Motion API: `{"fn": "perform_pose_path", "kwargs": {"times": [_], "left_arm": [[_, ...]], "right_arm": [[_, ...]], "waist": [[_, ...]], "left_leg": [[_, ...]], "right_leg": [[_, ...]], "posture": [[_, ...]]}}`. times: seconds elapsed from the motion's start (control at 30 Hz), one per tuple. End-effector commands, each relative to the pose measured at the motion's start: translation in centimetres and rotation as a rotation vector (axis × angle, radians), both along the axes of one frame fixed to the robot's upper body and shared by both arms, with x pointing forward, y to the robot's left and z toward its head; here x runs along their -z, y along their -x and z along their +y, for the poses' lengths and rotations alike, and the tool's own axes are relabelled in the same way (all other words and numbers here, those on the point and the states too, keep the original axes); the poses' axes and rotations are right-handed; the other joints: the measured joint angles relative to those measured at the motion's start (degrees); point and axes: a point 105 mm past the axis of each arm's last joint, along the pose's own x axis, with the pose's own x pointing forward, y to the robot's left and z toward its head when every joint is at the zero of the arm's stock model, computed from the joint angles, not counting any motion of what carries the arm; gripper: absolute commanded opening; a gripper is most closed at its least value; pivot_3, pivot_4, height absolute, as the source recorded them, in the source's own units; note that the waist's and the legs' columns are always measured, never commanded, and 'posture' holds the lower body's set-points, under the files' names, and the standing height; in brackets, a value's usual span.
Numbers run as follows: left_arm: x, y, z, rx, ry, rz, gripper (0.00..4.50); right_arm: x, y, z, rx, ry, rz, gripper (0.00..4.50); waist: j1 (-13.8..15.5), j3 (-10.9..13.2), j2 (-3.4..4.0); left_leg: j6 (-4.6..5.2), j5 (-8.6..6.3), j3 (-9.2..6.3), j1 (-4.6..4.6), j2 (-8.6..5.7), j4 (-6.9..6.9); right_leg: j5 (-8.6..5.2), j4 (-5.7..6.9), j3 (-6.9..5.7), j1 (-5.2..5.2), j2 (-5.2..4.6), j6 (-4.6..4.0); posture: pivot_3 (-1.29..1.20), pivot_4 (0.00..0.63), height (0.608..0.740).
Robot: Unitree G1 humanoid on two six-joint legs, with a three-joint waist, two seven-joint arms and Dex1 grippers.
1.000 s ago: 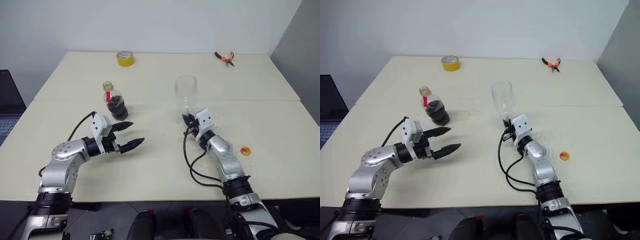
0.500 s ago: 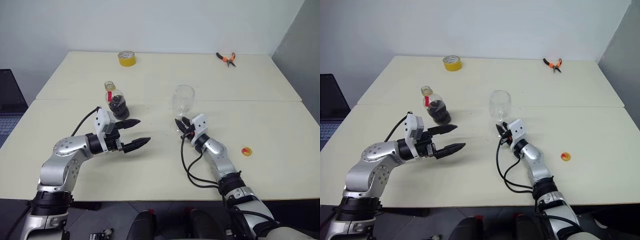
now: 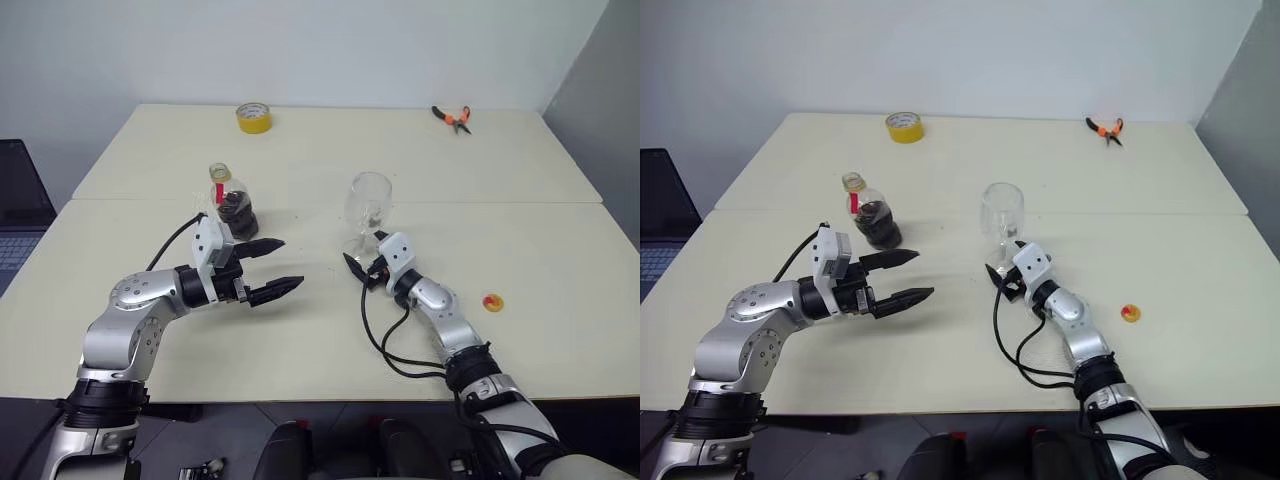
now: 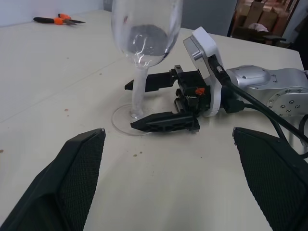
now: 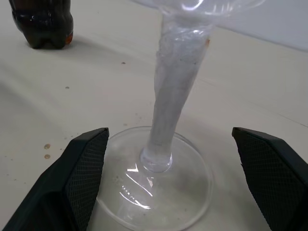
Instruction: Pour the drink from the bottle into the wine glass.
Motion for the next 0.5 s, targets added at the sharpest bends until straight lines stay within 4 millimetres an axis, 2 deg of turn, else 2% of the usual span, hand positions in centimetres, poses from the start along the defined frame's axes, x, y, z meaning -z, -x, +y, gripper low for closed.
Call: {"fn": "perform_pose_path", "kwargs": {"times": [0.03, 0.1, 0.27, 0.5], "left_arm": [[-1.0, -0.2, 0.0, -0.015, 0.010, -0.055, 4.50], [-1.1, -0.6, 0.3, -0.059, 0.020, -0.074, 4.50], [-1.4, -0.7, 0.9, -0.160, 0.051, -0.112, 4.50], [-0.7, 0.2, 1.9, -0.312, 0.108, -0.121, 4.50]], "right_arm": [[0.5, 0.6, -0.1, -0.018, -0.005, 0.022, 4.45], [0.2, 1.0, 0.0, -0.030, -0.029, 0.020, 4.45], [-2.4, 2.3, -0.8, -0.039, -0.098, 0.004, 4.45], [-5.0, 9.3, -3.1, -0.166, -0.054, 0.086, 4.45]], "waist": [[0.0, 0.0, 0.00], [0.1, 0.0, 0.00], [0.1, 0.0, 0.01], [0.3, 0.0, 0.02]], "left_leg": [[0.00, 0.00, 0.00, 0.00, 0.00, 0.00], [0.00, 0.00, 0.00, 0.00, 0.00, 0.00], [0.01, -0.01, 0.00, -0.01, 0.00, -0.02], [0.03, -0.03, -0.04, -0.07, -0.01, -0.03]], "right_leg": [[0.00, 0.00, 0.00, 0.00, 0.00, 0.00], [0.00, -0.02, 0.00, 0.00, -0.01, 0.00], [0.00, -0.01, 0.02, -0.01, -0.01, 0.00], [-0.01, -0.06, -0.02, -0.02, -0.08, 0.02]], "posture": [[0.00, 0.150, 0.740], [0.00, 0.150, 0.740], [0.00, 0.150, 0.740], [0.00, 0.150, 0.740]]}}
